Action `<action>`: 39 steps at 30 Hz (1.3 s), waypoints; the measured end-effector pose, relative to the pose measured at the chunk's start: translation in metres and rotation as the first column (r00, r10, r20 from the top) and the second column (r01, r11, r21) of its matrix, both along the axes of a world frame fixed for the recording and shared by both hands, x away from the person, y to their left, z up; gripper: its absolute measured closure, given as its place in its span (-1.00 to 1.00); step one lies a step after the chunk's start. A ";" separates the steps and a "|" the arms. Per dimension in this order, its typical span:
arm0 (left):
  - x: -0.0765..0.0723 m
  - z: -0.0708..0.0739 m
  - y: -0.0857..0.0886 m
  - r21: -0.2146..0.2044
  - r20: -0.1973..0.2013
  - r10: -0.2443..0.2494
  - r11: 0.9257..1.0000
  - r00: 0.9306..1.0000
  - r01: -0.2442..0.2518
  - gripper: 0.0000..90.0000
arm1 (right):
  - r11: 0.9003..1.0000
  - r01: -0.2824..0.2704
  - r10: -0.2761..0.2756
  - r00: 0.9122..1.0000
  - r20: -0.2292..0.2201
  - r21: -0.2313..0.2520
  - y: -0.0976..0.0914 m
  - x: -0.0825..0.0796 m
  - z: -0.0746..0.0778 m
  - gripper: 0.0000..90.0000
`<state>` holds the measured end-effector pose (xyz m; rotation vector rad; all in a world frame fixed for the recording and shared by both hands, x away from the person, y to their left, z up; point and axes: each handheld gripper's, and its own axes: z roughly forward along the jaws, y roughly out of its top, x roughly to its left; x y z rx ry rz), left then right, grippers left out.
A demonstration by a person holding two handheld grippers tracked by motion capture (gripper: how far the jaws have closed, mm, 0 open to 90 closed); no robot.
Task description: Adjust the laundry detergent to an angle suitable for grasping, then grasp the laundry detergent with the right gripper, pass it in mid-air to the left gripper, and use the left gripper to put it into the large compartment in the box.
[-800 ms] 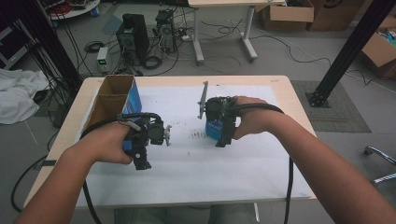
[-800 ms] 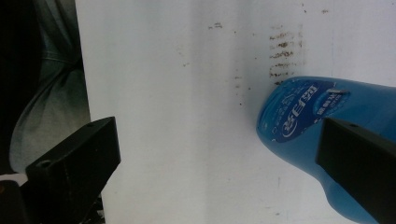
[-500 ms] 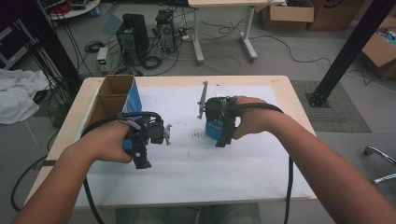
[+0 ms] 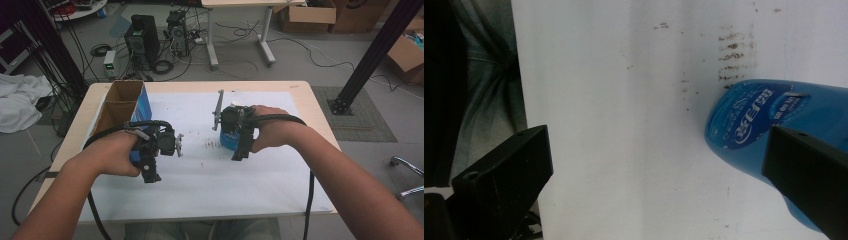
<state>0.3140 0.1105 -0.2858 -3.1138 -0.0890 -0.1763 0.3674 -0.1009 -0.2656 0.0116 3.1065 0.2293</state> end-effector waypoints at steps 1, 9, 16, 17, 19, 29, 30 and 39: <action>0.000 0.001 0.000 0.001 0.004 -0.002 1.000 1.000 0.002 -1.00 | 1.000 -0.001 0.001 1.000 0.001 0.000 0.000 0.000 0.001 -1.00; 0.002 -0.001 0.001 -0.016 0.003 -0.001 1.000 1.000 0.001 -1.00 | 1.000 0.003 -0.003 1.000 -0.002 -0.001 0.002 0.003 0.001 -1.00; 0.006 -0.007 0.005 -0.034 -0.007 0.006 0.999 1.000 -0.006 -1.00 | 1.000 -0.012 0.011 1.000 -0.003 -0.007 0.007 0.006 -0.001 -1.00; 0.006 -0.007 0.005 -0.028 -0.007 0.005 1.000 1.000 -0.005 -1.00 | 1.000 -0.010 0.010 1.000 -0.005 -0.006 0.007 0.006 -0.001 -1.00; 0.006 -0.007 0.005 -0.018 -0.002 0.007 1.000 1.000 -0.007 -1.00 | 1.000 -0.007 0.007 1.000 -0.001 -0.009 0.007 0.007 -0.001 -1.00; 0.004 -0.005 0.003 -0.019 0.010 0.000 1.000 1.000 0.000 -1.00 | 1.000 0.004 -0.004 1.000 0.006 -0.002 0.003 0.005 -0.002 -1.00; 0.004 -0.005 0.003 -0.024 0.010 0.000 1.000 1.000 0.001 -1.00 | 1.000 0.006 -0.006 1.000 0.007 0.002 0.003 0.005 -0.002 -1.00; 0.003 -0.006 0.000 -0.017 0.007 -0.006 1.000 1.000 0.006 -1.00 | 0.999 0.010 -0.010 1.000 0.005 0.047 -0.001 0.004 -0.005 -1.00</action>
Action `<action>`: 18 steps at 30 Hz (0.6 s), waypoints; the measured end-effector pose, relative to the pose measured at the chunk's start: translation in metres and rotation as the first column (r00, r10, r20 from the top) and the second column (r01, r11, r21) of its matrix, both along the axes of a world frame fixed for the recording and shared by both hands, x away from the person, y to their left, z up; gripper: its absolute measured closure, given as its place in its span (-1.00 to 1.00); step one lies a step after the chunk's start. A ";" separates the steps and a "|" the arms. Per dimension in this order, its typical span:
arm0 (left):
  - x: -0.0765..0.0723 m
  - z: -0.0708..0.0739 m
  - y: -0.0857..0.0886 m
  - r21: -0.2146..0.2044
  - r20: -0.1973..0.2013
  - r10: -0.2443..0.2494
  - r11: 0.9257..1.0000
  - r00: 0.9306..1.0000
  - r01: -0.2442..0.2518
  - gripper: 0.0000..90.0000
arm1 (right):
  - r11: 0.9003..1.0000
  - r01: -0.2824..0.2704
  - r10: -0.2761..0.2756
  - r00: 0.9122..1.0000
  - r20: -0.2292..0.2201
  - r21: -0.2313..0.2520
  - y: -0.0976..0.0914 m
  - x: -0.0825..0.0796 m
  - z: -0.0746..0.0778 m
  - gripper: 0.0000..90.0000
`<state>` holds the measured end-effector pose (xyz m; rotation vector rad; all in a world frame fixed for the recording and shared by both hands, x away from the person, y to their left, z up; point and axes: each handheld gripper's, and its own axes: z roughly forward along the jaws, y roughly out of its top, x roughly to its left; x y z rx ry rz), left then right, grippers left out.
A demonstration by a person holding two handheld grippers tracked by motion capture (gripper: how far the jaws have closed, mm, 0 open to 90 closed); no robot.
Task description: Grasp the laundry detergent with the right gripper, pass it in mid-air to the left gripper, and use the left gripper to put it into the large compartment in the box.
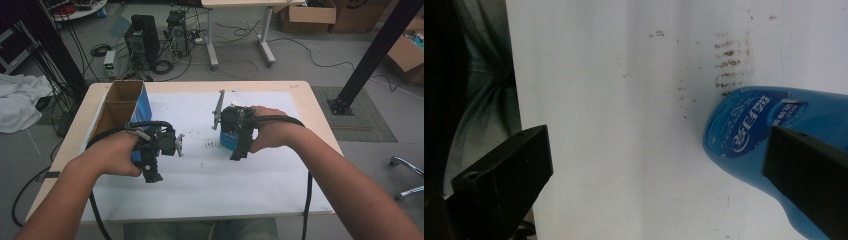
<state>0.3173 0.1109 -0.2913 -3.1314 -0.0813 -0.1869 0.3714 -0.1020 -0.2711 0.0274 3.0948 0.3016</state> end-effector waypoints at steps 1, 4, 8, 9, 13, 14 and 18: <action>0.000 0.000 0.000 -0.001 0.001 0.001 1.000 1.000 -0.001 -1.00 | 1.000 0.000 0.000 1.000 0.003 0.009 -0.001 0.000 0.000 -1.00; 0.001 0.000 0.000 -0.007 0.002 -0.005 1.000 1.000 0.005 -1.00 | 0.998 0.010 -0.011 1.000 0.012 0.065 -0.007 -0.003 -0.002 -1.00; 0.003 -0.001 0.001 -0.010 0.003 -0.008 1.000 1.000 0.008 -1.00 | 0.973 0.054 -0.056 0.998 0.001 0.224 -0.021 -0.005 -0.005 -1.00; 0.003 -0.002 0.001 -0.007 0.004 -0.008 1.000 1.000 0.008 -1.00 | 0.961 0.063 -0.064 0.998 -0.002 0.269 -0.025 -0.005 -0.006 -1.00; 0.004 -0.003 0.000 -0.004 0.002 -0.011 1.000 1.000 0.011 -1.00 | 0.903 0.092 -0.098 0.995 -0.008 0.419 -0.040 -0.010 -0.008 -1.00; 0.004 -0.003 0.000 -0.005 0.003 -0.013 1.000 1.000 0.013 -1.00 | 0.884 0.096 -0.106 0.994 -0.004 0.458 -0.044 -0.012 -0.008 -1.00; 0.004 0.000 0.002 -0.020 0.011 -0.009 1.000 1.000 0.009 -1.00 | 0.822 0.127 -0.174 0.984 0.033 0.555 -0.056 -0.020 -0.010 -1.00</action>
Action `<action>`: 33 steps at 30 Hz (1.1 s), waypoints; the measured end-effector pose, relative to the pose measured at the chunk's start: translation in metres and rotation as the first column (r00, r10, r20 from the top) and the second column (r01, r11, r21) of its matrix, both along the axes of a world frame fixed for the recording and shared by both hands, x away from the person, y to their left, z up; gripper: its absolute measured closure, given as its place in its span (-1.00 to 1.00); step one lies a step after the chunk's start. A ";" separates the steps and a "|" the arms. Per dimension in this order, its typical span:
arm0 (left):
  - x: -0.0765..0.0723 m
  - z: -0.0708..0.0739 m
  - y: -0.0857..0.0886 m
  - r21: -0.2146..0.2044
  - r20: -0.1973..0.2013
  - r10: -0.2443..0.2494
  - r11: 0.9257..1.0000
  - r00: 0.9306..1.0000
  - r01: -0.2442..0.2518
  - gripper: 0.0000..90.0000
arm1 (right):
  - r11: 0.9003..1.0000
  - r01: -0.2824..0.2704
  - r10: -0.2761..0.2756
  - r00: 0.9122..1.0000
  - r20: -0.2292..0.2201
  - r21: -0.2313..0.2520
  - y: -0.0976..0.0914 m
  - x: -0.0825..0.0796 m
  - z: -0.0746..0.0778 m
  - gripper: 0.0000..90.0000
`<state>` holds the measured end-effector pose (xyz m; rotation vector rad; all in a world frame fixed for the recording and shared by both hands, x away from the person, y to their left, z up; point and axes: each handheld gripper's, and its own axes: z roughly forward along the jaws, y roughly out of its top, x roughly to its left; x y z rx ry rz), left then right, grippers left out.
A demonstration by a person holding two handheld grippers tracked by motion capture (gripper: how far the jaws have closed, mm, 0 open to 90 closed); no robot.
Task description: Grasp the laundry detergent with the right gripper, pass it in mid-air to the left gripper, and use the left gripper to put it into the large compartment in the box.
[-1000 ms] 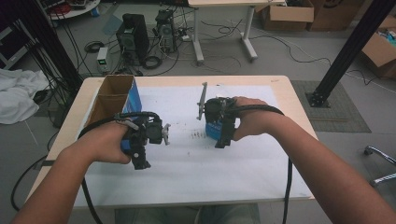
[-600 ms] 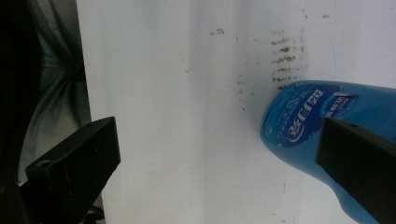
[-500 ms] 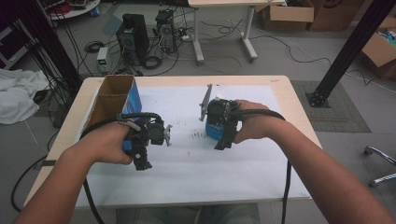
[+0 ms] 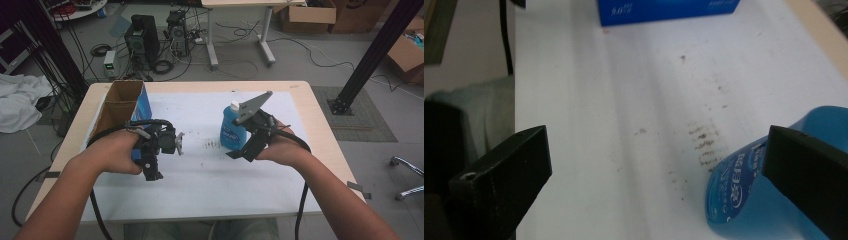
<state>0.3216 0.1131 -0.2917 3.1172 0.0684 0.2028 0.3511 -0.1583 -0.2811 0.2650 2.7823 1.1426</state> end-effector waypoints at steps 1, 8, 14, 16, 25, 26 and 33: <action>0.000 0.001 0.001 0.002 -0.002 0.000 1.000 1.000 0.000 -1.00 | 1.000 0.012 -0.012 1.000 0.015 0.016 -0.003 -0.002 -0.001 -1.00; -0.001 0.002 0.006 0.001 -0.005 0.014 1.000 1.000 -0.014 -1.00 | 0.992 0.094 -0.095 0.995 0.015 0.086 -0.028 -0.011 -0.016 -1.00; -0.002 0.004 0.008 -0.008 0.012 0.009 1.000 1.000 -0.008 -1.00 | 0.973 0.187 -0.187 0.982 -0.013 0.134 -0.054 -0.013 -0.030 -1.00; -0.002 0.005 0.007 -0.006 0.012 0.008 1.000 1.000 -0.008 -1.00 | 0.967 0.206 -0.203 0.979 -0.031 0.149 -0.061 -0.013 -0.034 -1.00; -0.006 0.007 0.002 0.002 0.014 0.001 1.000 1.000 -0.001 -1.00 | 0.932 0.301 -0.285 0.953 -0.105 0.200 -0.084 -0.002 -0.055 -1.00; -0.006 0.008 0.002 0.003 0.017 -0.001 1.000 1.000 0.001 -1.00 | 0.929 0.312 -0.293 0.949 -0.118 0.201 -0.085 0.000 -0.057 -1.00; -0.009 0.010 0.003 -0.004 0.022 0.005 1.000 1.000 -0.005 -1.00 | 0.901 0.371 -0.337 0.925 -0.178 0.224 -0.092 0.017 -0.075 -1.00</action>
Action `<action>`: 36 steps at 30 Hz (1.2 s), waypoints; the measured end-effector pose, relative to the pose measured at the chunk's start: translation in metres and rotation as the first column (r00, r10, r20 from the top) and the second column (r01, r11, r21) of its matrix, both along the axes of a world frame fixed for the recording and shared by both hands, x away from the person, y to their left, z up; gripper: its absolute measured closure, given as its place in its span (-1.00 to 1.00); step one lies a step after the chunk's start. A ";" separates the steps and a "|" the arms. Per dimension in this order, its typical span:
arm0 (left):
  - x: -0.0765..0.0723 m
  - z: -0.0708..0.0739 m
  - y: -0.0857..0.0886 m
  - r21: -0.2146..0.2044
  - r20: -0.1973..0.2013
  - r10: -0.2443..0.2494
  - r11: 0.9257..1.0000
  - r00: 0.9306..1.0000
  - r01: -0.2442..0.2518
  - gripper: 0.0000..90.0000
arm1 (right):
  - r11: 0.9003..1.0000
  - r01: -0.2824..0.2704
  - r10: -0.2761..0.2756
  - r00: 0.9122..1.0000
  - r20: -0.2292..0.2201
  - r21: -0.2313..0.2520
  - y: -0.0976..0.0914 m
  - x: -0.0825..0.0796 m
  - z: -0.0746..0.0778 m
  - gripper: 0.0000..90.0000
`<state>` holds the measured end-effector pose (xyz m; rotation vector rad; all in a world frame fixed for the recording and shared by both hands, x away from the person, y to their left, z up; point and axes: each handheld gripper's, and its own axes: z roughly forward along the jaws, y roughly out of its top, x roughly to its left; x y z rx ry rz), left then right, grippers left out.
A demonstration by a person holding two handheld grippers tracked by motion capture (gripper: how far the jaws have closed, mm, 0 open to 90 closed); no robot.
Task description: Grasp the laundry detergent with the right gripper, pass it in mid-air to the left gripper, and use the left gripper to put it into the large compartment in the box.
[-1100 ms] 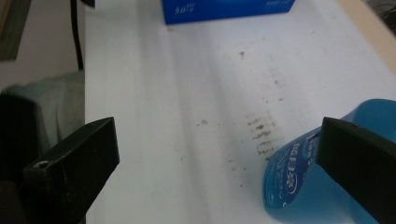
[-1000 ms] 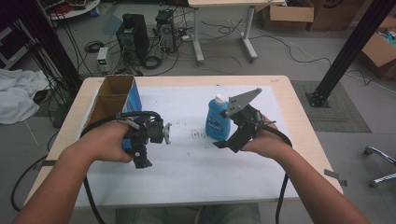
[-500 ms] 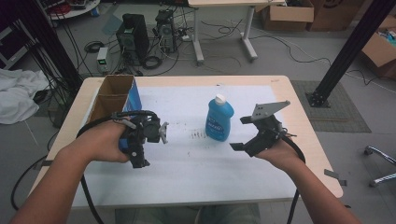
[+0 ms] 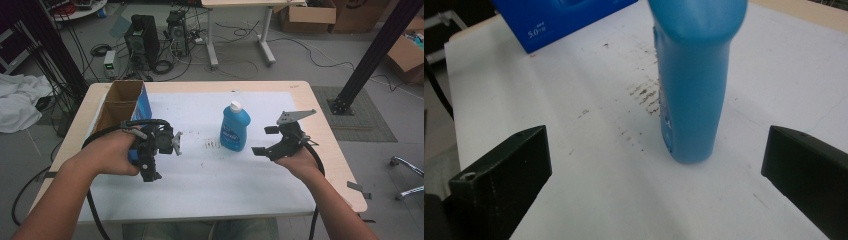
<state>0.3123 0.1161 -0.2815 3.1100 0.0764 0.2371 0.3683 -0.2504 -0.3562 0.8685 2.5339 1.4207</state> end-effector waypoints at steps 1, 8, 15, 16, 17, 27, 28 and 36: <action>0.000 0.000 0.001 -0.004 0.003 0.001 1.000 1.000 -0.001 -1.00 | 1.000 0.009 -0.009 1.000 -0.002 0.000 0.000 0.002 -0.002 -1.00; -0.003 -0.002 0.003 0.001 -0.004 0.004 1.000 1.000 -0.004 -1.00 | 1.000 0.021 -0.021 0.999 -0.025 0.012 0.008 0.018 -0.014 -1.00; -0.002 0.000 0.002 -0.003 0.000 0.006 1.000 1.000 -0.006 -1.00 | 1.000 0.030 -0.030 0.999 -0.031 0.007 0.015 0.033 -0.028 -1.00; -0.003 0.001 0.002 -0.002 -0.001 0.004 1.000 1.000 -0.004 -1.00 | 1.000 0.029 -0.029 0.999 -0.031 0.007 0.016 0.034 -0.029 -1.00; -0.003 0.001 0.002 -0.003 0.001 0.005 1.000 1.000 -0.005 -1.00 | 1.000 0.028 -0.028 0.999 -0.032 0.010 0.017 0.036 -0.031 -1.00; -0.001 -0.001 0.003 -0.001 0.001 0.009 1.000 1.000 -0.009 -1.00 | 1.000 -0.008 0.007 1.000 -0.017 -0.015 0.031 0.049 -0.046 -1.00; -0.001 -0.002 0.003 0.001 0.002 0.010 1.000 1.000 -0.010 -1.00 | 1.000 -0.007 0.007 1.000 -0.014 -0.012 0.032 0.050 -0.047 -1.00; -0.001 -0.001 0.004 -0.001 0.008 0.012 1.000 1.000 -0.012 -1.00 | 1.000 -0.018 0.018 1.000 0.001 0.025 0.040 0.057 -0.058 -1.00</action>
